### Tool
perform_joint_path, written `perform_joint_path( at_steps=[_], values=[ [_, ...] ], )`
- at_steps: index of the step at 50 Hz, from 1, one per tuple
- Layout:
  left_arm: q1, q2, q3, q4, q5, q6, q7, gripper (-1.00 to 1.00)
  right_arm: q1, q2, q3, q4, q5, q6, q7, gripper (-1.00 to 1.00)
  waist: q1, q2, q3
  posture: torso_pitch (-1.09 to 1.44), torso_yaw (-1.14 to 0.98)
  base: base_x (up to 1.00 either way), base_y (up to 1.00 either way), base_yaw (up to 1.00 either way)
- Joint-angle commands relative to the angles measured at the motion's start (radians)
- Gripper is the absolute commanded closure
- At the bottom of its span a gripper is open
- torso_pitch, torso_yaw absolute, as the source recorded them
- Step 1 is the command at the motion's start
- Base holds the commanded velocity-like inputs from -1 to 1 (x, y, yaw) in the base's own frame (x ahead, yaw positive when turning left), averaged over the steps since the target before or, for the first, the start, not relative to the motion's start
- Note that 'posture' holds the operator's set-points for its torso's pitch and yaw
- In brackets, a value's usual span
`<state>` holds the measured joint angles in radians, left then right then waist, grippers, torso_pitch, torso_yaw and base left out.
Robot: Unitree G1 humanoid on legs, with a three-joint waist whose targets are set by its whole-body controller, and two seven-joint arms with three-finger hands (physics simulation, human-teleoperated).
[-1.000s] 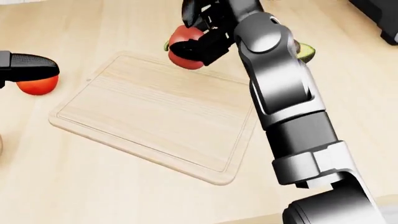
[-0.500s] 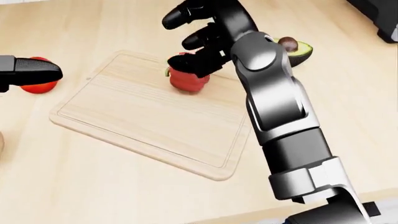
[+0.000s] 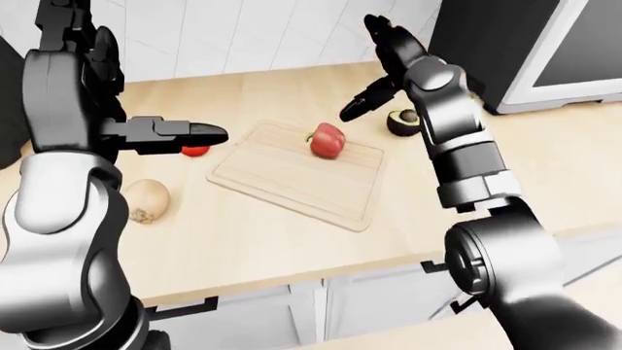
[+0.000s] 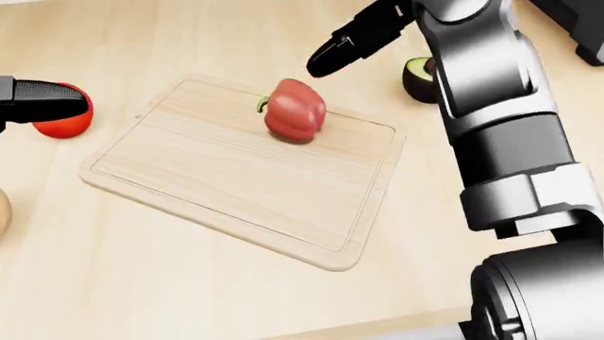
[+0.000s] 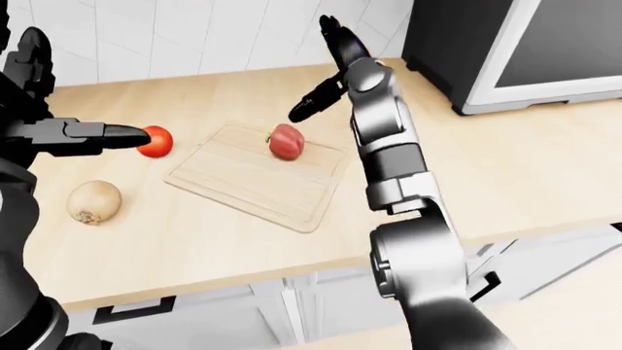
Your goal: Place the avocado, onion, tomato and bell pepper on the cutting board.
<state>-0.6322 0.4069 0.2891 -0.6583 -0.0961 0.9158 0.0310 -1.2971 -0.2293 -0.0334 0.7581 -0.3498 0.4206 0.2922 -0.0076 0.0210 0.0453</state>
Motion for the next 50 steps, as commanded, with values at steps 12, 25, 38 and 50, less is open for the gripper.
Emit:
perform_joint_path(
  at_steps=[12, 25, 38, 50],
  values=[
    [-0.023, 0.01, 0.005, -0.021, 0.009, -0.03, 0.001, -1.0, -0.183, -0.072, -0.009, 0.415, -0.113, -0.232, -0.067, -1.0, -0.004, 0.007, -0.032, 0.0, 0.0, 0.0, 0.0, 0.0],
    [-0.012, 0.017, 0.024, -0.041, 0.002, -0.015, -0.003, -1.0, -0.178, -0.079, -0.043, 0.503, -0.123, -0.193, -0.237, -1.0, 0.001, 0.003, -0.031, 0.0, 0.0, 0.0, 0.0, 0.0],
    [-0.02, 0.034, 0.035, -0.047, -0.011, -0.001, -0.004, -1.0, -0.153, -0.075, -0.058, 0.529, -0.117, -0.131, -0.405, -1.0, 0.004, 0.001, -0.031, 0.0, 0.0, 0.0, 0.0, 0.0],
    [-0.001, 0.038, 0.045, -0.067, -0.02, 0.007, -0.003, -1.0, -0.135, -0.067, -0.088, 0.539, -0.074, -0.1, -0.564, -1.0, 0.006, 0.0, -0.032, 0.0, 0.0, 0.0, 0.0, 0.0]
  ],
)
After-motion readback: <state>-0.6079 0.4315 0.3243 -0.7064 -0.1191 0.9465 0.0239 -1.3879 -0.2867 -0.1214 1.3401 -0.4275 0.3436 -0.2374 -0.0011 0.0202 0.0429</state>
